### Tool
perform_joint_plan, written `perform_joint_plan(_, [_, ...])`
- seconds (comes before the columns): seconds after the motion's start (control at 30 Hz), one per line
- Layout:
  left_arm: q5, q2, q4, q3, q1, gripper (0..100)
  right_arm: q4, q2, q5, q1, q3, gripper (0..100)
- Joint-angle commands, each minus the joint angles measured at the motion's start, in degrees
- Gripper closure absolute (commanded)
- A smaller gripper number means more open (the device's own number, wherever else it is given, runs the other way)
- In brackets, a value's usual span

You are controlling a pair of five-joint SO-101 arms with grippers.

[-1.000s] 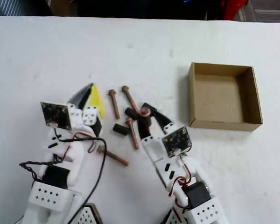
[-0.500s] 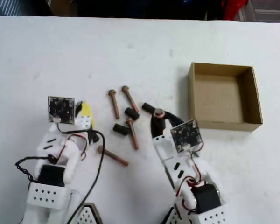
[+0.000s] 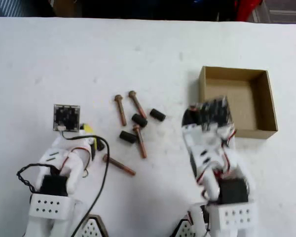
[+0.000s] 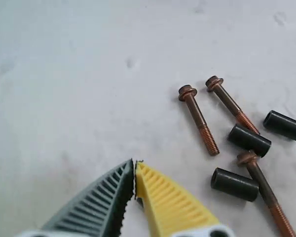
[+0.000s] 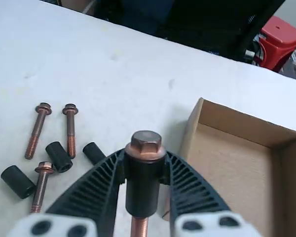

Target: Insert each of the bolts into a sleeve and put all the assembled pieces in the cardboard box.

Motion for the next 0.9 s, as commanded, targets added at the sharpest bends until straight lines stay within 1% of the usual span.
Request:
perform_joint_plan(0.0, [-0.7, -1.01, 0.18, 0.35, -4.09, 96, -0.22, 11.65, 1.05, 3.47, -9.93, 98.1])
perform_joint_plan(0.17, [-0.7, -1.01, 0.18, 2.02, -7.08, 96, -0.22, 24.48, 1.41, 7.96, -18.02, 98.1])
perform_joint_plan(0.23, [-0.7, -1.01, 0.35, 2.29, -7.25, 96, -0.22, 28.79, 1.41, 9.63, -20.66, 98.1])
perform_joint_plan(0.37, [-0.7, -1.01, 3.16, 1.85, -7.34, 96, -0.4, 36.88, 1.49, 12.79, -25.85, 98.1])
perform_joint_plan(0.5, [-0.79, -1.01, 3.34, 2.11, -7.34, 96, -4.18, 44.53, 1.49, 15.52, -29.63, 98.1])
perform_joint_plan(0.67, [-0.79, -1.01, 3.34, 2.2, -7.34, 96, -5.58, 54.73, 4.4, 16.04, -34.2, 98.1])
perform_joint_plan(0.87, [-0.79, -1.01, 3.25, 2.2, -7.25, 96, -5.58, 66.68, 5.01, 16.13, -43.25, 98.1])
